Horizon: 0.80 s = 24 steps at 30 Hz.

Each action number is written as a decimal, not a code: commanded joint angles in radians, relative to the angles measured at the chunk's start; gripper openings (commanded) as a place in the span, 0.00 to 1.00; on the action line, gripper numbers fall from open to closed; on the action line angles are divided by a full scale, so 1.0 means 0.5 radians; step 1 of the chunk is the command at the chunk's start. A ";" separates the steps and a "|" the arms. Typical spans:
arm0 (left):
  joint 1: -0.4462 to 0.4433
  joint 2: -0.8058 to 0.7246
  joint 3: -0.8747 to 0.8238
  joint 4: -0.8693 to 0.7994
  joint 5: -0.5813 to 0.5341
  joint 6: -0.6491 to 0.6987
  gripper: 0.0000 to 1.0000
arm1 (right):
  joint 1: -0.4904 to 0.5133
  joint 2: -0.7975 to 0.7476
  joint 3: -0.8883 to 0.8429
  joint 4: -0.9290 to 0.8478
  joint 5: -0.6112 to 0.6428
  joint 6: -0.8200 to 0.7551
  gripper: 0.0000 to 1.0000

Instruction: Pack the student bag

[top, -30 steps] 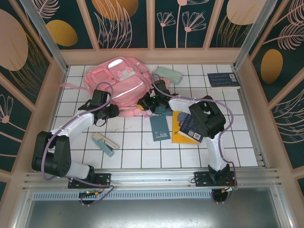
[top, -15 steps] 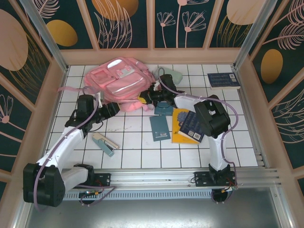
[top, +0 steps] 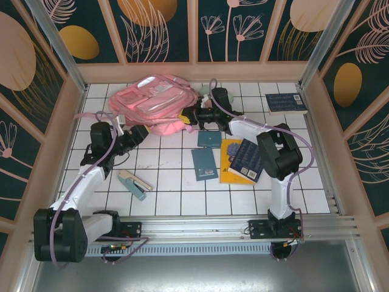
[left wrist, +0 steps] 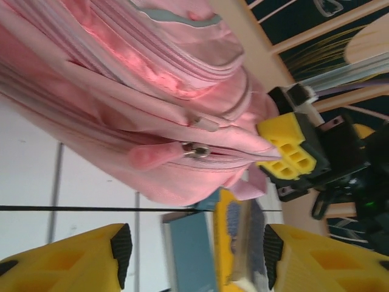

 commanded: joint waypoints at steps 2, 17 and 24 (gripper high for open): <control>0.010 0.075 -0.070 0.485 0.204 -0.268 0.59 | 0.031 -0.170 0.086 0.267 -0.137 0.024 0.00; 0.011 0.217 -0.038 0.362 0.041 -0.145 0.59 | 0.050 -0.199 0.127 0.242 -0.119 0.030 0.00; 0.011 0.279 0.015 0.449 0.035 -0.160 0.58 | 0.083 -0.219 0.106 0.249 -0.121 0.024 0.00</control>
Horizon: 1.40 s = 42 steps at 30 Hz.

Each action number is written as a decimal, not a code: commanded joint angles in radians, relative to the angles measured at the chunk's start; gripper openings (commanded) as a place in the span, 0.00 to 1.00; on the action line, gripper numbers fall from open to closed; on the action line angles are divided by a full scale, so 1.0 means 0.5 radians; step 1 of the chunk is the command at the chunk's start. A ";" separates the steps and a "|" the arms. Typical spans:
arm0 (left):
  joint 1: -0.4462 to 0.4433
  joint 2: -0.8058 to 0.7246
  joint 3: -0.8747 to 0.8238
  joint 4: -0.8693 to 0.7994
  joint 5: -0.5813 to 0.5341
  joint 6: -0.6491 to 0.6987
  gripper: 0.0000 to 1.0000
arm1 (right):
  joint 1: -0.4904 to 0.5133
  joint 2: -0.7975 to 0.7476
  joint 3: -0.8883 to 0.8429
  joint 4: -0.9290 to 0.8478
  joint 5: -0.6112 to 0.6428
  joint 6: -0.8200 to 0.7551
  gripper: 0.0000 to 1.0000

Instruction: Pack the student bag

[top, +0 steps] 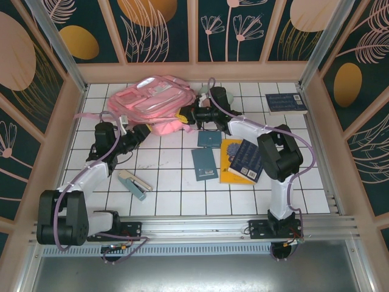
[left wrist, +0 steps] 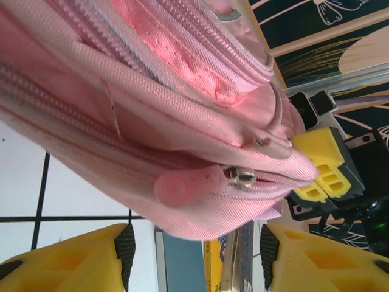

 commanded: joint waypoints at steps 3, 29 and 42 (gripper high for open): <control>0.012 0.047 0.085 0.137 -0.003 0.001 0.58 | 0.041 -0.178 0.082 0.258 -0.127 0.013 0.00; 0.012 -0.037 0.138 -0.054 0.025 0.194 0.49 | 0.076 -0.127 0.077 0.216 -0.094 -0.051 0.00; 0.012 -0.084 0.138 -0.224 -0.034 0.323 0.47 | 0.090 -0.109 0.094 0.167 -0.072 -0.094 0.00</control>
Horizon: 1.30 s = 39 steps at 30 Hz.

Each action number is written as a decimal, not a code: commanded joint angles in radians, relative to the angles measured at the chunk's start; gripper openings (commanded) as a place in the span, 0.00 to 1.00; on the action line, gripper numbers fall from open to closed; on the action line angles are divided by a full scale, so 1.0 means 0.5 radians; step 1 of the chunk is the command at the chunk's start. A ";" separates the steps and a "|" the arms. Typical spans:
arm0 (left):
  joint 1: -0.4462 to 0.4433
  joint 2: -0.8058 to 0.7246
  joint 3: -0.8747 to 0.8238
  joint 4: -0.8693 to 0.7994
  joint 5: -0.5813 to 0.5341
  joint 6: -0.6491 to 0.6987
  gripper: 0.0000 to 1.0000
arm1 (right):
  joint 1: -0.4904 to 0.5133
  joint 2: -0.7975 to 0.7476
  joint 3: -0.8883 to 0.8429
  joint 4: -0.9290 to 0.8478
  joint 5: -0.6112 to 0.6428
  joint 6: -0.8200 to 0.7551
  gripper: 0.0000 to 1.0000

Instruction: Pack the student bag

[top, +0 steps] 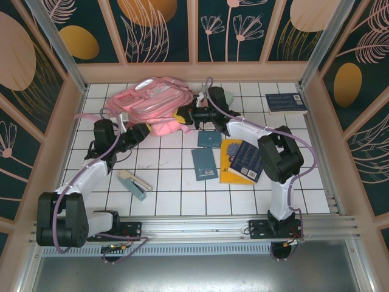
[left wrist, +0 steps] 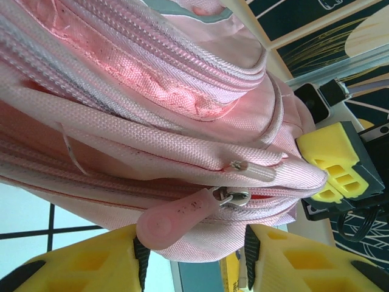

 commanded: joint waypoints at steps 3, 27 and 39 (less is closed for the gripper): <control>0.012 -0.046 0.058 -0.075 -0.046 0.085 0.47 | 0.040 -0.082 0.090 0.156 -0.101 -0.079 0.00; 0.012 0.023 0.149 -0.046 -0.104 0.069 0.44 | 0.063 -0.089 0.131 0.096 -0.107 -0.133 0.00; 0.012 0.123 0.124 0.052 -0.052 0.031 0.29 | 0.075 -0.085 0.168 0.086 -0.110 -0.135 0.00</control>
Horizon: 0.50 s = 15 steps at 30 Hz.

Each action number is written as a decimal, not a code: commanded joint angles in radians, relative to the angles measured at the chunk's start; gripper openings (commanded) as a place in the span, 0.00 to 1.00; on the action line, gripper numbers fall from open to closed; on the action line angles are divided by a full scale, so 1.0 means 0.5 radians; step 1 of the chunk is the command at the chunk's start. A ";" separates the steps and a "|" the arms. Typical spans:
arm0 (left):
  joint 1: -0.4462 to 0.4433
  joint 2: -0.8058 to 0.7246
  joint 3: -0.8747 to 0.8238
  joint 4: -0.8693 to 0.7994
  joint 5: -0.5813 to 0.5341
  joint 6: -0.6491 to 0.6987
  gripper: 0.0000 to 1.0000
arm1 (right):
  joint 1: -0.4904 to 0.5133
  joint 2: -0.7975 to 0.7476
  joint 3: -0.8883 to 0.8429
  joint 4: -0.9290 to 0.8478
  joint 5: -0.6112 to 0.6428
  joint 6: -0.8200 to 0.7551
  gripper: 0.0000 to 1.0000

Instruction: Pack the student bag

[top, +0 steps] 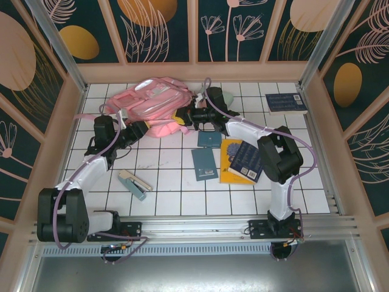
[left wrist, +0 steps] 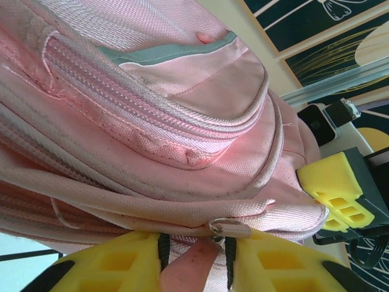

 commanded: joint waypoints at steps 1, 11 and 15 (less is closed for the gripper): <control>0.012 0.047 0.018 0.087 0.028 -0.002 0.24 | 0.054 -0.081 0.138 0.192 -0.123 -0.070 0.00; 0.012 -0.043 -0.005 -0.036 -0.081 0.033 0.00 | -0.045 -0.063 0.070 0.200 -0.076 -0.083 0.00; 0.043 -0.057 -0.025 -0.143 -0.202 0.056 0.00 | -0.065 -0.068 0.041 0.205 -0.080 -0.088 0.00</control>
